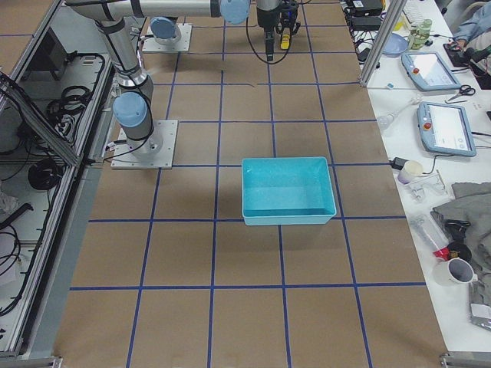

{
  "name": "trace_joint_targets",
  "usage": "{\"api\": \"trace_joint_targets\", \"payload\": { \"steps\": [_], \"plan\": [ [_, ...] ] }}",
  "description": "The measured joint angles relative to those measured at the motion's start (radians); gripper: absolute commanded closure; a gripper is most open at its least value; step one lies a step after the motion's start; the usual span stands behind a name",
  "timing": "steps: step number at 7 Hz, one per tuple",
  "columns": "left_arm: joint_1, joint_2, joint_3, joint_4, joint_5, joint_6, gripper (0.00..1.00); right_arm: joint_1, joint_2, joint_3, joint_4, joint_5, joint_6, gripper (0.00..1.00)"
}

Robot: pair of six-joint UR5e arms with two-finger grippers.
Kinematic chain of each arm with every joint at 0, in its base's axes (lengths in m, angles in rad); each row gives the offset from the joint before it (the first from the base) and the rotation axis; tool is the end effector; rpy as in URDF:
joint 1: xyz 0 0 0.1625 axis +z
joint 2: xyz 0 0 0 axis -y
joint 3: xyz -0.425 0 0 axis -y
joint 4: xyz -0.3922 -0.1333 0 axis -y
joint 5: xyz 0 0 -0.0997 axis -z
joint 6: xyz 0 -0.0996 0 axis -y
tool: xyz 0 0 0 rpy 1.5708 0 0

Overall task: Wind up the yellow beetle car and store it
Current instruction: 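Slide the pressed car back toward its starting spot with the left gripper, then open the left gripper to release the car and raise the left arm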

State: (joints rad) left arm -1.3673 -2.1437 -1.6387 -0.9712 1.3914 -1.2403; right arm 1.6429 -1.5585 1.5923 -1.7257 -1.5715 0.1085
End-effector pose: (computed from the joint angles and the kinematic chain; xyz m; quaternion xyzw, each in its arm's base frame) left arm -0.0185 -0.6577 0.1831 0.6594 -0.7462 -0.0622 0.0676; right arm 0.1695 -0.4973 0.4874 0.0182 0.9980 -0.0603 0.0051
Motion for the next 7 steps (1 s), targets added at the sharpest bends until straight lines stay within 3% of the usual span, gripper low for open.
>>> {"api": "trace_joint_targets", "payload": {
  "steps": [3, 4, 5, 6, 7],
  "plan": [
    [0.03, -0.007, 0.003, 0.0, -0.001, 0.002, 1.0, 0.0, 0.0, 0.0, 0.0, 0.001, 0.0, 0.0],
    [0.04, -0.009, 0.003, 0.0, -0.002, 0.002, 0.83, 0.0, 0.0, 0.0, 0.0, 0.001, 0.0, 0.0],
    [0.046, -0.01, 0.004, 0.001, -0.002, 0.002, 0.26, 0.0, 0.0, 0.0, 0.0, 0.001, 0.0, 0.0],
    [0.048, -0.012, 0.004, 0.005, 0.0, -0.004, 0.0, 0.0, 0.0, 0.0, 0.0, 0.001, 0.0, 0.0],
    [0.049, -0.016, 0.002, 0.011, 0.01, -0.013, 0.0, 0.0, 0.0, 0.0, 0.0, 0.001, 0.0, 0.0]
  ]
}}
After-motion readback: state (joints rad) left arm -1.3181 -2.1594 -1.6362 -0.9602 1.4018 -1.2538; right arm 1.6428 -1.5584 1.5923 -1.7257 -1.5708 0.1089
